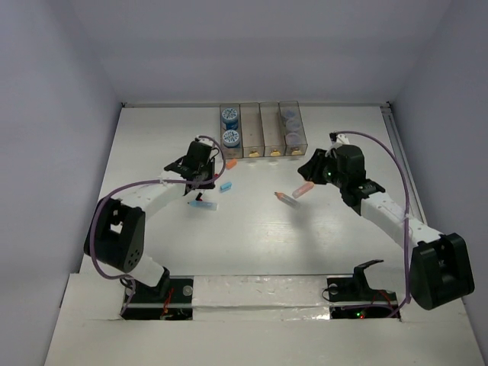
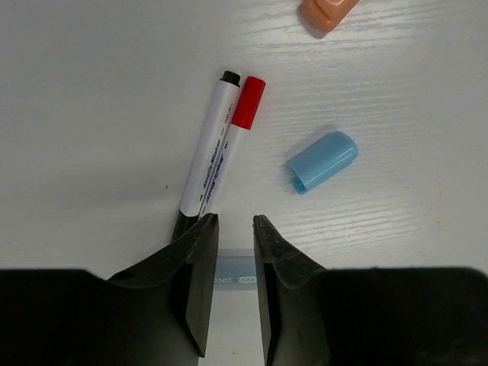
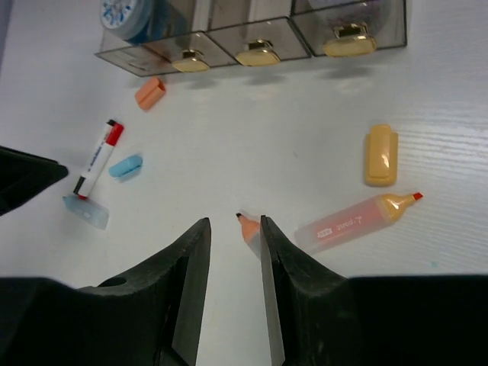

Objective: Sort the stationery into containers
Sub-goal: Pick up the pen from the center of the board.

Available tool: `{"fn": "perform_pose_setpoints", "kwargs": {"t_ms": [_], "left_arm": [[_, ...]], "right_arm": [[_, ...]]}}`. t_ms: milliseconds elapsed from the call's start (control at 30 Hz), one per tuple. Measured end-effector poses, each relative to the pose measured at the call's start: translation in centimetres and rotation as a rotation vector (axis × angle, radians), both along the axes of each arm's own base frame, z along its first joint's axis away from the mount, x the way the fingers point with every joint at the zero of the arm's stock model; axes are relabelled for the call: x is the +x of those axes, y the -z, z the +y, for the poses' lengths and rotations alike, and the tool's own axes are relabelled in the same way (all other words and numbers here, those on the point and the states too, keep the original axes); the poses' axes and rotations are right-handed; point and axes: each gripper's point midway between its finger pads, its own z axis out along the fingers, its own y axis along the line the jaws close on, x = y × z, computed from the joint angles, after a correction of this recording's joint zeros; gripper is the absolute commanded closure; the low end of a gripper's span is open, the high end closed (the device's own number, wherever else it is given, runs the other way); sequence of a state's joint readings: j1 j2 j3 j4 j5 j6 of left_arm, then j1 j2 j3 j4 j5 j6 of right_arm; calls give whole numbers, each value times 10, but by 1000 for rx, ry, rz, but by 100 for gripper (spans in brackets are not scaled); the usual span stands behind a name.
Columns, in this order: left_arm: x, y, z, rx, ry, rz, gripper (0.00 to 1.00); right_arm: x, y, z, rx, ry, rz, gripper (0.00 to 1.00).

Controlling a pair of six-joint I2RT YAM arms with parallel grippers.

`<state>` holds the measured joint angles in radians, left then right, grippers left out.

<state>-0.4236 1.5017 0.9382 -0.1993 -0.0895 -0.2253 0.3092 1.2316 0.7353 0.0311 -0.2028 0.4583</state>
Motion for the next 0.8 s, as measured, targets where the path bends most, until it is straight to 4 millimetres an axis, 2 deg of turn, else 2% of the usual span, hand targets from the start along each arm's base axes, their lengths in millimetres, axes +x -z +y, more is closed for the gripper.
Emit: {"fn": "perform_pose_setpoints", "kwargs": {"t_ms": [200, 600, 800], "left_arm": [[2, 19, 1, 35, 0, 57, 84], [0, 49, 9, 114, 2, 132, 81], [2, 57, 10, 132, 6, 151, 80]], "right_arm": [[2, -20, 7, 46, -26, -61, 61], [0, -21, 10, 56, -44, -61, 59], [0, -21, 11, 59, -49, -60, 58]]}}
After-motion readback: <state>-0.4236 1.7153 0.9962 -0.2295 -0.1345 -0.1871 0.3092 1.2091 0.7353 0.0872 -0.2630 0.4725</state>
